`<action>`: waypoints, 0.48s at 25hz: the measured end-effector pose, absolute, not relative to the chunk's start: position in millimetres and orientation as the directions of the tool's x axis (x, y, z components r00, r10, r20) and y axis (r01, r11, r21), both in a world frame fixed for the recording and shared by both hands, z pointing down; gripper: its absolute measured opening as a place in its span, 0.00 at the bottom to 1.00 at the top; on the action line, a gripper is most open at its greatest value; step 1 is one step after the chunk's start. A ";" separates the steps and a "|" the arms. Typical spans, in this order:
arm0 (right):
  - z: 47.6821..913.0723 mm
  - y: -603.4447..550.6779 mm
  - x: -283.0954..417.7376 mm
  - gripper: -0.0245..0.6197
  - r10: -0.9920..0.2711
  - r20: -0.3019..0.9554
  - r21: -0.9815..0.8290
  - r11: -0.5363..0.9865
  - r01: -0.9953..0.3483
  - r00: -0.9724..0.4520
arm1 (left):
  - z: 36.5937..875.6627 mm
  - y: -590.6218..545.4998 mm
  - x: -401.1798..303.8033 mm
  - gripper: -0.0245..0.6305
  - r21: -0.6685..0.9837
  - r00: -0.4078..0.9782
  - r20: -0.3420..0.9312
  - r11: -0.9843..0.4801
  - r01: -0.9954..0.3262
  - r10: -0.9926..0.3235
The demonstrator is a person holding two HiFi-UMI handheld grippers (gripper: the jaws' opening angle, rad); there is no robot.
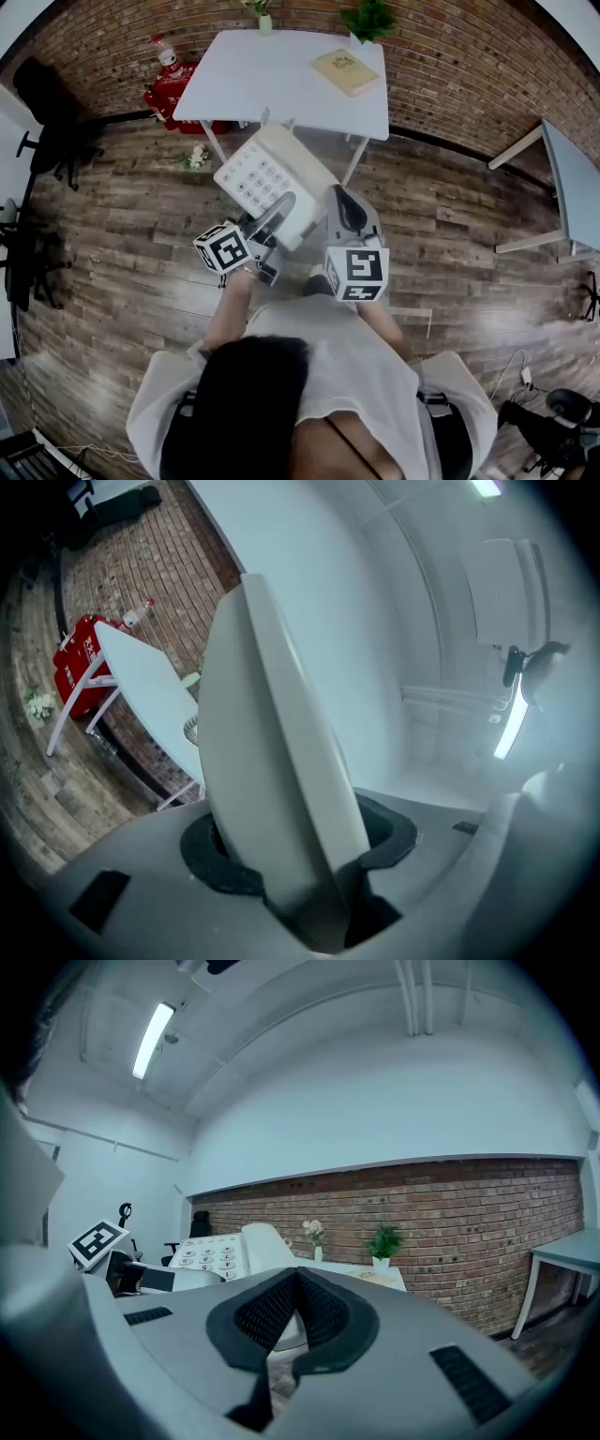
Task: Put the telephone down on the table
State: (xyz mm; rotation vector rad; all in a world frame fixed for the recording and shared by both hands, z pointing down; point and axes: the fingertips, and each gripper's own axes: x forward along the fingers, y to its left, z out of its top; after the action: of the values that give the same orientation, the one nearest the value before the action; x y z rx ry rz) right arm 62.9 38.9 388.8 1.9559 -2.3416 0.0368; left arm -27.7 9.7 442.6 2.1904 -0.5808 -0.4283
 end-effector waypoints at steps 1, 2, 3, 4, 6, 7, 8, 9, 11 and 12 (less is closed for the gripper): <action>389.6 32.4 67.6 0.08 -0.980 0.086 0.034 0.182 -0.983 -0.179 | 443.3 3.3 -23.5 0.43 0.781 0.836 -0.102 -0.563 -0.269 -0.539; 391.5 25.8 71.9 0.08 -0.979 0.091 0.024 0.186 -0.982 -0.183 | 444.2 -2.9 -19.7 0.43 0.780 0.835 -0.094 -0.561 -0.277 -0.542; 394.3 19.6 75.8 0.08 -0.977 0.099 0.012 0.192 -0.981 -0.190 | 445.6 -8.3 -16.1 0.43 0.780 0.834 -0.085 -0.557 -0.284 -0.544; 397.4 14.0 79.5 0.08 -0.974 0.108 0.000 0.199 -0.980 -0.198 | 447.8 -13.0 -12.8 0.43 0.782 0.833 -0.077 -0.551 -0.291 -0.548; 401.2 1.5 87.2 0.08 -0.970 0.120 -0.011 0.214 -0.977 -0.213 | 451.9 -23.4 -5.8 0.43 0.789 0.827 -0.067 -0.537 -0.298 -0.558; 401.4 -6.1 91.0 0.08 -0.968 0.122 -0.009 0.220 -0.975 -0.219 | 452.6 -30.1 -2.2 0.43 0.792 0.824 -0.065 -0.531 -0.300 -0.562; 401.2 -14.0 94.6 0.08 -0.967 0.122 -0.008 0.226 -0.974 -0.225 | 452.7 -37.5 1.3 0.43 0.794 0.822 -0.063 -0.527 -0.303 -0.567; 401.0 -21.7 97.8 0.08 -0.965 0.123 -0.008 0.231 -0.973 -0.230 | 452.5 -44.8 4.4 0.43 0.795 0.819 -0.060 -0.524 -0.306 -0.570; 401.1 -34.7 103.1 0.08 -0.962 0.127 -0.009 0.243 -0.970 -0.242 | 452.3 -56.7 9.8 0.43 0.798 0.815 -0.055 -0.516 -0.312 -0.578; 401.3 -40.1 105.8 0.08 -0.960 0.131 -0.009 0.249 -0.968 -0.249 | 452.3 -61.4 12.4 0.43 0.799 0.812 -0.052 -0.512 -0.316 -0.582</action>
State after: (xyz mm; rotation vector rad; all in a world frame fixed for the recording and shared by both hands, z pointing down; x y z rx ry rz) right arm 105.8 -40.1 401.3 1.8622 -2.4042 0.1335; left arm 12.4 -61.4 452.3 2.1439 -0.6584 -0.3990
